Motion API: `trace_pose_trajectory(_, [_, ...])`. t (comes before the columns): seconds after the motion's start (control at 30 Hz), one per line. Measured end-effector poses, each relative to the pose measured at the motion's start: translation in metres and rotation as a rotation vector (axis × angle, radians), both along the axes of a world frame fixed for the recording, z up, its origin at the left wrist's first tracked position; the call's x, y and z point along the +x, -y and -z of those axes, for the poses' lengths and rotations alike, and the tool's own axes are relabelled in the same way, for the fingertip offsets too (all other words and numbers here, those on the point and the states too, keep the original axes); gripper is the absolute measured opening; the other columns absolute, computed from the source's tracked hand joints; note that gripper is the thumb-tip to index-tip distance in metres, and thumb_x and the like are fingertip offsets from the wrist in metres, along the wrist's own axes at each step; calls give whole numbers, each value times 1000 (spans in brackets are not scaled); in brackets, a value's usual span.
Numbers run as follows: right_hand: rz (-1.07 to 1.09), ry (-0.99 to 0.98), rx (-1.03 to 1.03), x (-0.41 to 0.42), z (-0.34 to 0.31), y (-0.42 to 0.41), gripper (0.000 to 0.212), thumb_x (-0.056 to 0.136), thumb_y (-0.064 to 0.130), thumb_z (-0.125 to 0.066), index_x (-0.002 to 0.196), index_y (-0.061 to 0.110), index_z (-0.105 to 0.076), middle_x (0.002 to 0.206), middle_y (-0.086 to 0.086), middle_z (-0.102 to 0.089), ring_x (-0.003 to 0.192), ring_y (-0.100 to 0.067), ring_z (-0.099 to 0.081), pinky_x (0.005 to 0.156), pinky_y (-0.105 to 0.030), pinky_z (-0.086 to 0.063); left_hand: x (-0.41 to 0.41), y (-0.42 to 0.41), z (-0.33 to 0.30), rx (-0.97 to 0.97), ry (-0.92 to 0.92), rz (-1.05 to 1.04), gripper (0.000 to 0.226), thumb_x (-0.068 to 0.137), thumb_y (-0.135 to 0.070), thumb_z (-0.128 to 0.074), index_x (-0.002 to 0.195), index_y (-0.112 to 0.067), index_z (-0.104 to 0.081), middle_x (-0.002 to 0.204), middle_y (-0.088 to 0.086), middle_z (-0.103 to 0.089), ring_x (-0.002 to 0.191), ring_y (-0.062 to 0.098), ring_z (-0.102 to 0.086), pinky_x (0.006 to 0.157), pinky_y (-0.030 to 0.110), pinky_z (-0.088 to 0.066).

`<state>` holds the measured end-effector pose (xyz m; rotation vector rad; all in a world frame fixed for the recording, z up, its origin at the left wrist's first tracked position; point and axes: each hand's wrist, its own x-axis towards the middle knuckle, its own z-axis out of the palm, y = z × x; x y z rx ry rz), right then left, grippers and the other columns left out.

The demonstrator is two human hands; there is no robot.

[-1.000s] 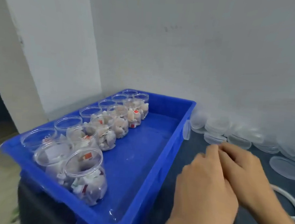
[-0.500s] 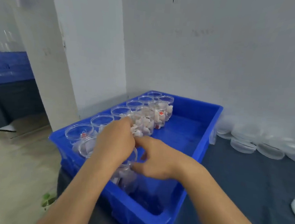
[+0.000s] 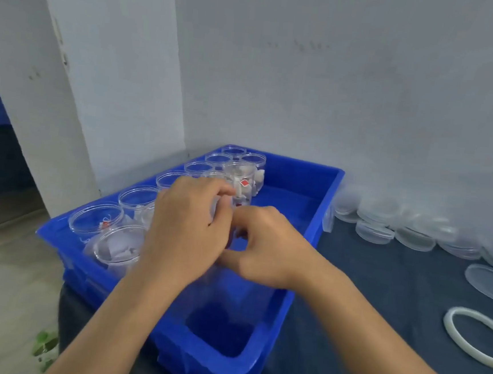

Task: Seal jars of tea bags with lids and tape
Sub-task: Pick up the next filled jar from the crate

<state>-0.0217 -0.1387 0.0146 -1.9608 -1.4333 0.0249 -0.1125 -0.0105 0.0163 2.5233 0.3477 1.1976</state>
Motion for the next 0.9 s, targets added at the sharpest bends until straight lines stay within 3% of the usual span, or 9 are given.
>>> trace_pose_trajectory(0.13, [117,112,210,13,-35,40,16,79,42,-64,75,28,-60,73,13,-62,75,-13,-61,69,-39,-52,12,44,-17,-86,219,128,30,103,-19,-52,129,-13,-67,145,3,-56,135,16,-48,110,10,-29])
trace_pose_trajectory(0.27, [275,211,277,33,-46,93,21,83,37,-75,84,26,-57,79,13,-59,75,-12,-55,68,-37,-47,33,104,-14,-350,259,285,51,103,-16,-60,151,-19,-43,154,-3,-39,131,-21,-33,99,-7,-22])
trace_pose_trajectory(0.37, [384,178,259,44,-36,136,29,80,44,-74,95,25,-59,83,12,-62,79,-19,-58,72,-43,-52,54,150,0,-501,198,405,64,100,-10,-56,158,-25,-32,163,-9,-31,139,-8,-36,97,-2,-32])
trace_pose_trajectory(0.43, [460,164,220,50,-22,162,30,75,52,-65,94,31,-54,82,13,-61,79,-16,-58,72,-44,-52,71,177,10,-596,159,463,71,99,-6,-52,162,-26,-27,165,-10,-30,138,-9,-38,100,3,-39])
trace_pose_trajectory(0.6, [704,56,130,72,34,226,31,76,45,-73,97,35,-54,80,20,-59,78,-3,-56,69,-33,-46,111,228,63,-737,-30,608,72,98,-1,-48,161,-30,-31,164,-9,-37,151,11,-39,121,41,-41])
trace_pose_trajectory(0.73, [816,10,77,88,76,257,31,81,45,-74,99,35,-50,89,18,-62,84,-2,-58,70,-27,-46,141,248,101,-773,-151,694,74,97,2,-48,158,-37,-32,153,-14,-49,140,8,-51,117,39,-46])
trace_pose_trajectory(0.8, [851,-9,107,95,89,264,32,83,50,-71,105,39,-50,94,21,-62,89,1,-59,71,-20,-44,153,253,114,-773,-161,741,76,97,-10,-48,159,-47,-25,146,-33,-50,133,-6,-53,107,21,-50])
trace_pose_trajectory(0.87, [863,-10,146,100,97,268,42,84,51,-70,121,46,-50,105,20,-64,96,0,-62,81,-23,-50,161,257,122,-800,-136,762,79,94,-19,-47,158,-54,-15,158,-33,-39,140,-14,-43,106,12,-45])
trace_pose_trajectory(0.9, [850,-9,167,102,100,270,51,85,48,-71,130,50,-48,110,18,-63,99,-2,-63,85,-26,-52,165,258,126,-819,-127,767,79,94,-21,-48,158,-52,-13,165,-25,-34,147,-9,-38,113,17,-43])
